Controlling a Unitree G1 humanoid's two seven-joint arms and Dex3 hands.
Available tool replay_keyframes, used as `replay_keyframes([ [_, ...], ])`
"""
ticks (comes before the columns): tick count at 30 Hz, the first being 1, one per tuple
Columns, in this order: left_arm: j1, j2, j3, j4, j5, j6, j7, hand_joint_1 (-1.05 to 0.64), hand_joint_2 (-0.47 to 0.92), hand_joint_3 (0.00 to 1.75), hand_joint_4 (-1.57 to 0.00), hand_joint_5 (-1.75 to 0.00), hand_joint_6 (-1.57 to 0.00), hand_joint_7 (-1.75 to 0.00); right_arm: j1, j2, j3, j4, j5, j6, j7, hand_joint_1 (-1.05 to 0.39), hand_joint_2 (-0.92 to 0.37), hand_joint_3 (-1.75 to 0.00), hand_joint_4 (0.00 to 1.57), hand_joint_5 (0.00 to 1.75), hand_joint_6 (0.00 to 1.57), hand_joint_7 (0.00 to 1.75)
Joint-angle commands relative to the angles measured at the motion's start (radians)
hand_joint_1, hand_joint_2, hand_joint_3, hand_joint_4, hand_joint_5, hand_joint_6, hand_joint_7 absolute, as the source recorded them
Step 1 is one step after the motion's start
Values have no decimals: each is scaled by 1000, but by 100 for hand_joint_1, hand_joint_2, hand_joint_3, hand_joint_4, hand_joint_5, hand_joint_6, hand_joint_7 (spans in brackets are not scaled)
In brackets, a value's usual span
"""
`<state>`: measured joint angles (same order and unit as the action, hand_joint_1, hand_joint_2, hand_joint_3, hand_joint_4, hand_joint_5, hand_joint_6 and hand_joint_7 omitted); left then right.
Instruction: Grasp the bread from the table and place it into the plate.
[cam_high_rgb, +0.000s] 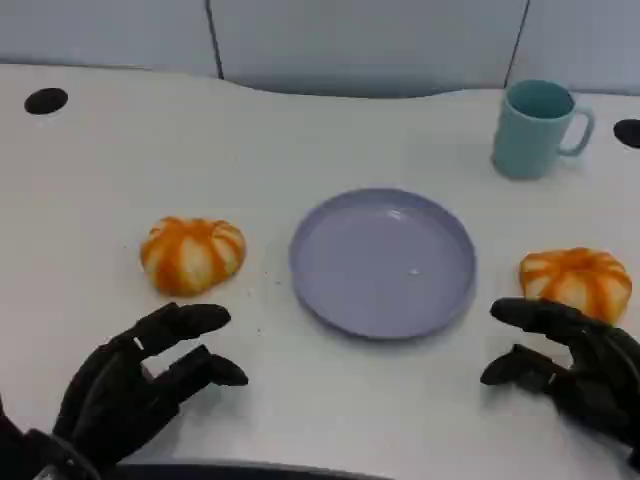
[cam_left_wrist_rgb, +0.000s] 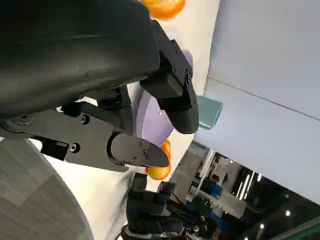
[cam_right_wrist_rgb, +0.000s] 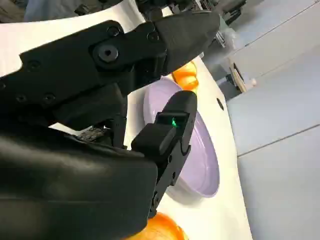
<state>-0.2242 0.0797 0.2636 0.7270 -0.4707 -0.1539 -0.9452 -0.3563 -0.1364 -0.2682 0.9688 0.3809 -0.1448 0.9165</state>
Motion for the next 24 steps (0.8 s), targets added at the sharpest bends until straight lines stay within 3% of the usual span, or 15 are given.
replay_keyframes([
  [1, 5, 21, 2, 5, 7, -13, -5, -26, 92, 9, -45, -127, -63, -60, 21, -8, 3, 6, -12, 1, -10, -43, -92, -8, 57, 115, 75, 48],
  [24, 1, 23, 2, 5, 6, -9, -4, -26, 92, 8, -46, -128, -62, -61, 14, -8, -4, 17, -3, 14, -1, -41, -92, -8, 57, 115, 75, 48],
])
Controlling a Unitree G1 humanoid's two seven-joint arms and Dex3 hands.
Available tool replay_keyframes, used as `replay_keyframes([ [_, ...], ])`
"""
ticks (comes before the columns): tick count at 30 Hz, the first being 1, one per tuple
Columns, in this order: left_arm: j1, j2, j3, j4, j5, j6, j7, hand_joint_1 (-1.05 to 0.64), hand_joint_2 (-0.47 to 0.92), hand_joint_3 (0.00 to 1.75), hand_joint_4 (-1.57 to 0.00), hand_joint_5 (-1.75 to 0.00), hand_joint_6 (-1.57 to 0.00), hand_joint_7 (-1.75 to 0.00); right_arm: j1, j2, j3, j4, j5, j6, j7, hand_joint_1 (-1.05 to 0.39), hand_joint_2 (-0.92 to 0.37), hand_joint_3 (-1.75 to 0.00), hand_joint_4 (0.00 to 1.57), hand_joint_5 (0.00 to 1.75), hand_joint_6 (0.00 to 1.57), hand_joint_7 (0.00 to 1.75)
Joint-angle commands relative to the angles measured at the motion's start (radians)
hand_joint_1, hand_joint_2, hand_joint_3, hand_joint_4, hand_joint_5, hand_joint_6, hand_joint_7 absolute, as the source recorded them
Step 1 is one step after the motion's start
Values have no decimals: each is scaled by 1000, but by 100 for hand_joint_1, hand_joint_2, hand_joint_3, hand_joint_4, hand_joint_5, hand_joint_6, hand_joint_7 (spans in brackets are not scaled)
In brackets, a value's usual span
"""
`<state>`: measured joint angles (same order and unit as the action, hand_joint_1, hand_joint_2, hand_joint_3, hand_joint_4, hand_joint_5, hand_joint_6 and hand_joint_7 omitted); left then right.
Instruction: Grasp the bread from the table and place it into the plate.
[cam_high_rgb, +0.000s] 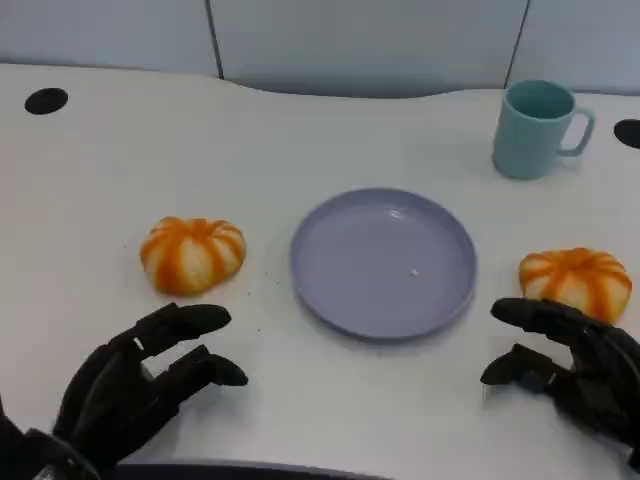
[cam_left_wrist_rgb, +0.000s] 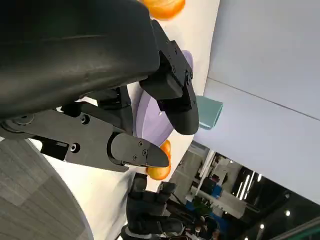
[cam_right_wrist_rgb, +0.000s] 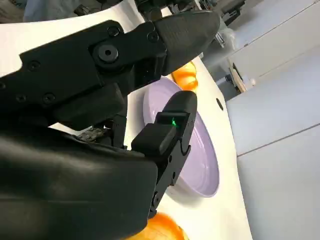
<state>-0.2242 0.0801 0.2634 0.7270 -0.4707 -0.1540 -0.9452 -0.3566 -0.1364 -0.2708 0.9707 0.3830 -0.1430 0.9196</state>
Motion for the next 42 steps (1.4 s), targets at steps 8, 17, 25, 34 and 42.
replay_keyframes([
  [8, 13, 18, 4, -24, 6, -24, 6, -26, 92, 8, -44, -128, -61, -61, 18, -3, 0, 9, -7, 6, -10, -42, -92, -6, 59, 114, 75, 48],
  [17, 64, 23, -41, -173, 129, -192, 136, -29, 92, 12, -40, -127, -59, -57, 26, 6, 4, -12, -6, 11, -29, -40, -92, -8, 58, 113, 77, 47],
  [25, 72, 64, -108, -297, 353, -358, 356, -46, 92, 6, -42, -94, -63, -24, 28, 4, 7, -16, -9, 22, -35, -42, -92, -6, 58, 113, 76, 45],
  [34, 34, 193, -210, -435, 720, -409, 604, -49, 91, 1, -32, -73, -58, -4, 25, 8, 4, -10, -6, 13, -34, -42, -92, -6, 59, 112, 79, 44],
  [42, 26, 261, -264, -522, 874, -371, 719, -55, 91, 0, -29, -65, -52, 0, 20, 13, -6, -2, 7, 20, -26, -40, -92, -4, 62, 112, 81, 41],
])
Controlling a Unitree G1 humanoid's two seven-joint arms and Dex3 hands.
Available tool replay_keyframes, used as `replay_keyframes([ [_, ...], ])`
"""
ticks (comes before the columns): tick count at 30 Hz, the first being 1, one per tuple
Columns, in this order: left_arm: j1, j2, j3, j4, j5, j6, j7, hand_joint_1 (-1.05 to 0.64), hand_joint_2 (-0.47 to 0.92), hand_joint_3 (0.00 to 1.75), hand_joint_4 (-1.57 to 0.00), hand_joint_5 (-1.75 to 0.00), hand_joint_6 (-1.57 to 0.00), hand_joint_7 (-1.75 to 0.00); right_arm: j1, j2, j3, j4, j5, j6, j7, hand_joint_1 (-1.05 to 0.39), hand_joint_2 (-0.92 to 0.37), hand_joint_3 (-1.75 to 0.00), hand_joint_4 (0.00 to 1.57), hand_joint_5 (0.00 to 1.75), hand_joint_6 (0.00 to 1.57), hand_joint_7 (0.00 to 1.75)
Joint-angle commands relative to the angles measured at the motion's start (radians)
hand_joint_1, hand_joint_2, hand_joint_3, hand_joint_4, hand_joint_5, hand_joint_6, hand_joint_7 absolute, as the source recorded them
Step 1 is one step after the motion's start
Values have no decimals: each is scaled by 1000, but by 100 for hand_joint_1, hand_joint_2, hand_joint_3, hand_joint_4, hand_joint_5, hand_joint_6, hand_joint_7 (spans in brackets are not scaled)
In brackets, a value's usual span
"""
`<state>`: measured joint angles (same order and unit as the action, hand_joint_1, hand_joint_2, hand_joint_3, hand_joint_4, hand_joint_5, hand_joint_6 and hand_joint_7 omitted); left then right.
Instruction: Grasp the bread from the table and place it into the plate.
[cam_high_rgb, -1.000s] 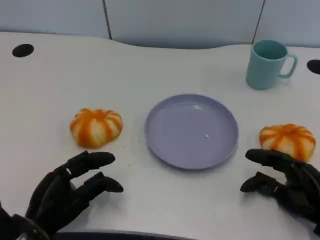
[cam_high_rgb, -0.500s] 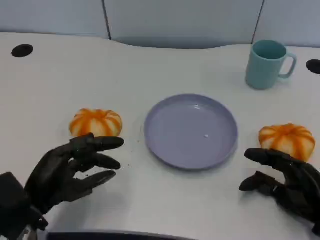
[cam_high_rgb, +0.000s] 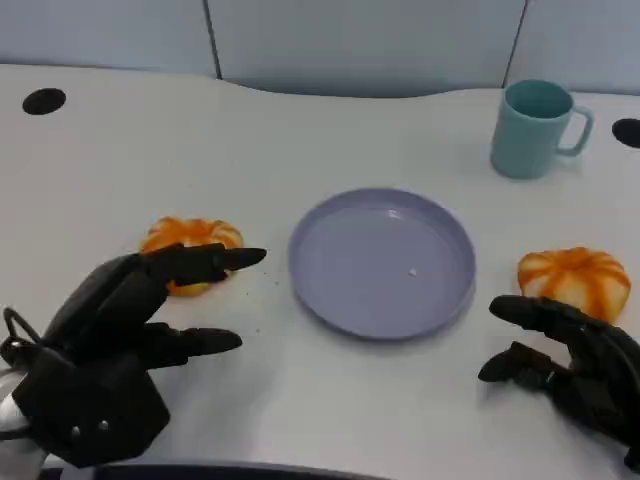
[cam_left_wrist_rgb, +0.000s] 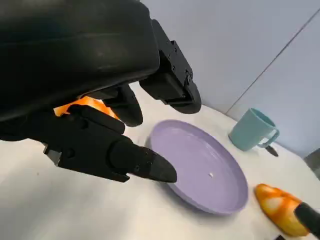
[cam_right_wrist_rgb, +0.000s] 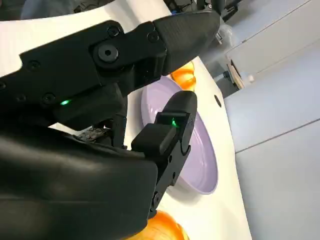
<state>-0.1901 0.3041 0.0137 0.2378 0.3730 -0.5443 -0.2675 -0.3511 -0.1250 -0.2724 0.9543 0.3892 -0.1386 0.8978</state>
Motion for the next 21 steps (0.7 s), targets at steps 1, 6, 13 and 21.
replay_keyframes([
  [1, -11, 48, -20, -44, 49, 14, 54, -56, 91, 0, -29, -64, -52, 0, 14, 2, -3, 15, 0, 14, -4, -40, -92, -4, 62, 112, 81, 41],
  [6, -27, 94, -42, -88, 130, 22, 103, -58, 92, 1, -30, -42, -45, 0, 16, 2, 2, 15, -6, 7, -8, -42, -92, -4, 62, 111, 81, 38],
  [13, -73, 131, -79, -184, 310, 142, 154, -69, 92, 5, -20, -26, -34, 0, 10, 2, -2, 38, -6, -5, 6, -42, -92, -5, 61, 111, 81, 37],
  [21, -134, 132, -156, -253, 535, 348, 163, -76, 92, 7, -12, -19, -26, 0, 2, -1, 2, 63, -18, -40, 12, -45, -92, -7, 61, 108, 81, 36],
])
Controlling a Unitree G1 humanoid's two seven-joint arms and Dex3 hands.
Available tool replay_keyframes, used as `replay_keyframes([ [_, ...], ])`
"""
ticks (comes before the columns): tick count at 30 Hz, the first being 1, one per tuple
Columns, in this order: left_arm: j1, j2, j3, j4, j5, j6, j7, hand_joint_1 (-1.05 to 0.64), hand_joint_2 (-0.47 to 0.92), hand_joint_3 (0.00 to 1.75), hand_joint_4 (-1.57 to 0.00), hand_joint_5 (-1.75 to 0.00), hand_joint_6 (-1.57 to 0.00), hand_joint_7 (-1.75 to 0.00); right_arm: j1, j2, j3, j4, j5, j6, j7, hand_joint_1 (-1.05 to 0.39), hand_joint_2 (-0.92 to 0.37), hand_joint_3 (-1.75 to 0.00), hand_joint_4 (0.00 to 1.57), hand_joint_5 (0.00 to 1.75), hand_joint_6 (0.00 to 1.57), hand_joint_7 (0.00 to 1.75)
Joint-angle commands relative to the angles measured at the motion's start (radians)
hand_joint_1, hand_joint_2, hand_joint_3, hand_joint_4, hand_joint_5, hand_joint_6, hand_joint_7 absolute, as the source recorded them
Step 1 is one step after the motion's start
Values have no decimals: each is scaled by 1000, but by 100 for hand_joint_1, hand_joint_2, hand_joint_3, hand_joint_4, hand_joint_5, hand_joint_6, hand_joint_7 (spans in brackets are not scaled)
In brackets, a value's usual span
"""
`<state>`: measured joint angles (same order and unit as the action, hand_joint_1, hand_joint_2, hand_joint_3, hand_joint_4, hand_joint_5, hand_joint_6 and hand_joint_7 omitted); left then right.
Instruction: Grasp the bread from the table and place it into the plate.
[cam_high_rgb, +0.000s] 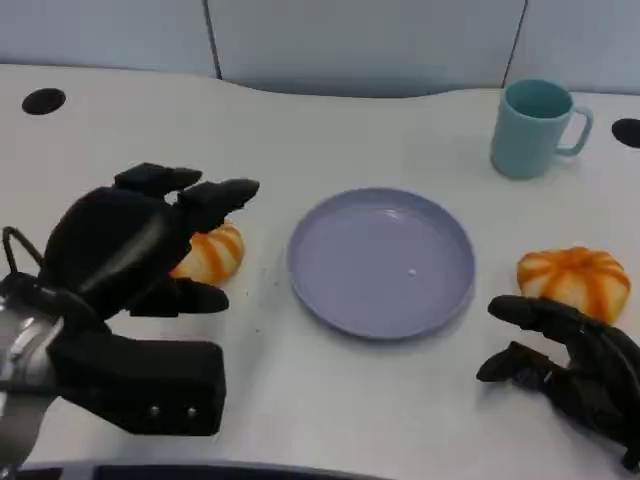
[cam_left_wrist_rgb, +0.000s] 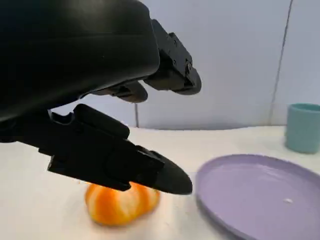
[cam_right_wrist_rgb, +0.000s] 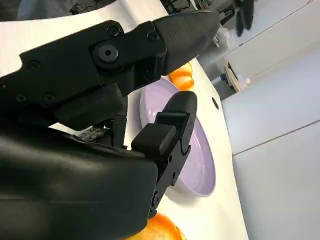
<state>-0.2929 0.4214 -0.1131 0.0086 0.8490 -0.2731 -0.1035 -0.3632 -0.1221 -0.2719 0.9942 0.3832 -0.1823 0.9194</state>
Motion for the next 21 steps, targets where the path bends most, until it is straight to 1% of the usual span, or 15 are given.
replay_keyframes([
  [1, -43, 15, -40, -22, 69, 100, -15, -76, 92, 7, -11, -18, -24, 0, 12, -2, -1, 26, -10, 5, -10, -45, -92, -6, 62, 108, 82, 35],
  [5, -89, 18, -79, -13, 84, 190, -99, -76, 92, 6, -5, -14, -18, 0, 12, -1, 0, 23, -10, 12, -16, -45, -92, -4, 64, 106, 83, 34],
  [9, -136, 21, -113, 24, 86, 247, -156, -77, 92, 3, -1, -11, -15, 0, 18, -1, 5, 10, -14, 16, -28, -46, -92, -3, 64, 106, 84, 33],
  [21, -164, 33, -149, 48, 69, 290, -161, -77, 92, 1, -1, -11, -16, 0, 26, -1, 11, -5, -14, 18, -29, -46, -92, -5, 62, 108, 82, 33],
])
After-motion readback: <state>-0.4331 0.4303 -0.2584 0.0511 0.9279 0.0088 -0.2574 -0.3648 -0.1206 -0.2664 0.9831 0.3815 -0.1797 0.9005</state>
